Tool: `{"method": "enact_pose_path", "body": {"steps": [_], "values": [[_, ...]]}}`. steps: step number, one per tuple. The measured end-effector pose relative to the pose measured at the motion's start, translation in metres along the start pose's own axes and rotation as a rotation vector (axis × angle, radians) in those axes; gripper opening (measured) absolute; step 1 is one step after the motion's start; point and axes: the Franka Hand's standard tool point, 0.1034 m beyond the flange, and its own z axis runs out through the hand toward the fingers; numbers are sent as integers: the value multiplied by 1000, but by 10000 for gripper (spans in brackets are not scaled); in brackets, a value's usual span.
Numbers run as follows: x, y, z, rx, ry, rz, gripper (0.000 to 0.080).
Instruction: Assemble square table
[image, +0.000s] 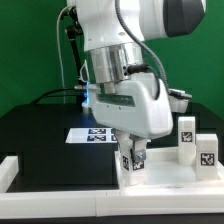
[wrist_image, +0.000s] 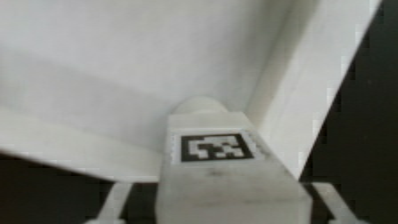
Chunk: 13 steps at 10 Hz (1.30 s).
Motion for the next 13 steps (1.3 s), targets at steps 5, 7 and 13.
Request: {"method": "enact_pose_path", "body": {"steps": [5,7,13], "values": [[-1,-1,1,22,-19,417,291],[0,0,1,21,-17,496,291],[-10,4,4,-20,-21,301,577]]}}
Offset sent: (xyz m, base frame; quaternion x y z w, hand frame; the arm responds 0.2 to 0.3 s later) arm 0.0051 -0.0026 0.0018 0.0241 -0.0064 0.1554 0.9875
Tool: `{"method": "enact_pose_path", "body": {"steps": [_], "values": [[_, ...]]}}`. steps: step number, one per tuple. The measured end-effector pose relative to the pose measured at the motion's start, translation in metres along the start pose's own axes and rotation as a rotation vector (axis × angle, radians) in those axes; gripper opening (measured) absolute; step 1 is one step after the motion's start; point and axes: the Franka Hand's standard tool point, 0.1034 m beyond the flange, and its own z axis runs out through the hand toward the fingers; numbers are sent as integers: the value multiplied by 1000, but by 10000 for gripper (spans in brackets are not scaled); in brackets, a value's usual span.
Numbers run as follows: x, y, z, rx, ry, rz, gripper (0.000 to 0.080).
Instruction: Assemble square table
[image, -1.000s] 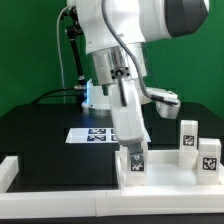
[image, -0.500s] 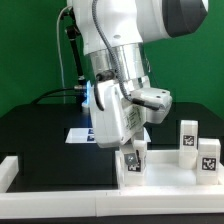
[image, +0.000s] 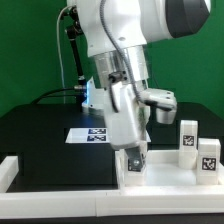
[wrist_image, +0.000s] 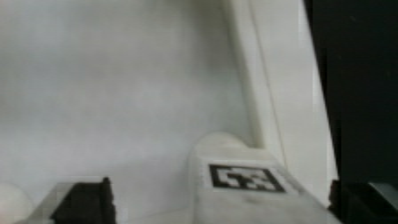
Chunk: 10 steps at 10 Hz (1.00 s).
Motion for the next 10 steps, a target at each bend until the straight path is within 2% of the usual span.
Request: {"method": "enact_pose_path", "body": {"steps": [1,2,3,6,7,8,10], "values": [[-4,0,-2,-30,-2,-117,634],[-7,-1,-8,-54,-13,-207,634],[-8,-3,-14,-43,-16,-219,646],[-10,-2,-13,-45,-19,-217,649],[-17,-5,-24,-30,-24,-226,649],[-22,-7,-44,-4,-32,-230,649],[-26,-14,-72,36,-37,-239,649]]}}
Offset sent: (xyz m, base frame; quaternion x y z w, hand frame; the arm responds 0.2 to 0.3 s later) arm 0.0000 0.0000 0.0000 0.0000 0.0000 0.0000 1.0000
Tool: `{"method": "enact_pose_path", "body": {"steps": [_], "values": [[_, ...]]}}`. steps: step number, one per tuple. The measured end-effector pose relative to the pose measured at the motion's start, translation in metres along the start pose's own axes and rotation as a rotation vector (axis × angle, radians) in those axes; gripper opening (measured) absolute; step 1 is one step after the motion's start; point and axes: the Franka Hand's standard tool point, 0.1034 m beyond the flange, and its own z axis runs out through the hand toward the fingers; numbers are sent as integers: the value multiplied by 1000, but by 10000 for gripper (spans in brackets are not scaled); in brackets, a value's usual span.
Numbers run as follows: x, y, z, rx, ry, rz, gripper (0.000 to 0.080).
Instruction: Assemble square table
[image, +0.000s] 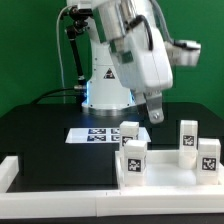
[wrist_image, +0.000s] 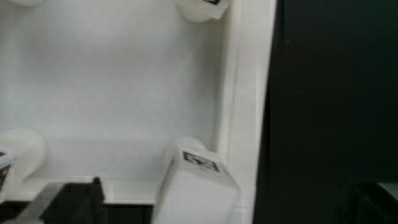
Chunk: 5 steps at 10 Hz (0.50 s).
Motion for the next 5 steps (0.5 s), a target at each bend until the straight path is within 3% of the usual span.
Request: {"method": "enact_pose_path", "body": {"steps": [5], "values": [[0,-2,-3,3,0,-1,649]]}}
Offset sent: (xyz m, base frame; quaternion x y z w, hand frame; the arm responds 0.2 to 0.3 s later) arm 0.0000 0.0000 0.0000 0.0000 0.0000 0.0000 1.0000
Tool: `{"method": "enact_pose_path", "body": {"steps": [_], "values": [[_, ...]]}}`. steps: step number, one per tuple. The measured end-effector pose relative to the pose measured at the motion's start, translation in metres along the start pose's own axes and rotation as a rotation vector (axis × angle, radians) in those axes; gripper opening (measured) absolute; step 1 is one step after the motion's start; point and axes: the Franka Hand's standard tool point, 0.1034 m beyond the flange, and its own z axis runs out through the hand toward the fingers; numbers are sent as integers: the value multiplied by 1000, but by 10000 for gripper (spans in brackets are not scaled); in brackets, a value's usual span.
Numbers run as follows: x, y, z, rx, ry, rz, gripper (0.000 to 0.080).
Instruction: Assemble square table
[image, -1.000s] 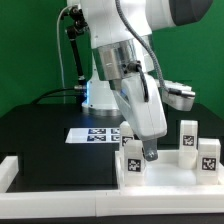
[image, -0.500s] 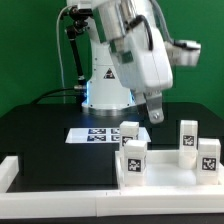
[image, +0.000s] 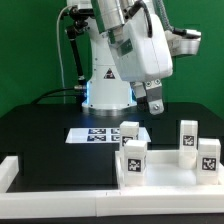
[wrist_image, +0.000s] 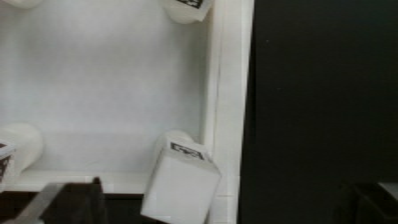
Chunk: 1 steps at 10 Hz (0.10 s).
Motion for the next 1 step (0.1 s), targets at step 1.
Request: {"method": "enact_pose_path", "body": {"steps": [1], "values": [[0,0,0,0,0,0,649]]}}
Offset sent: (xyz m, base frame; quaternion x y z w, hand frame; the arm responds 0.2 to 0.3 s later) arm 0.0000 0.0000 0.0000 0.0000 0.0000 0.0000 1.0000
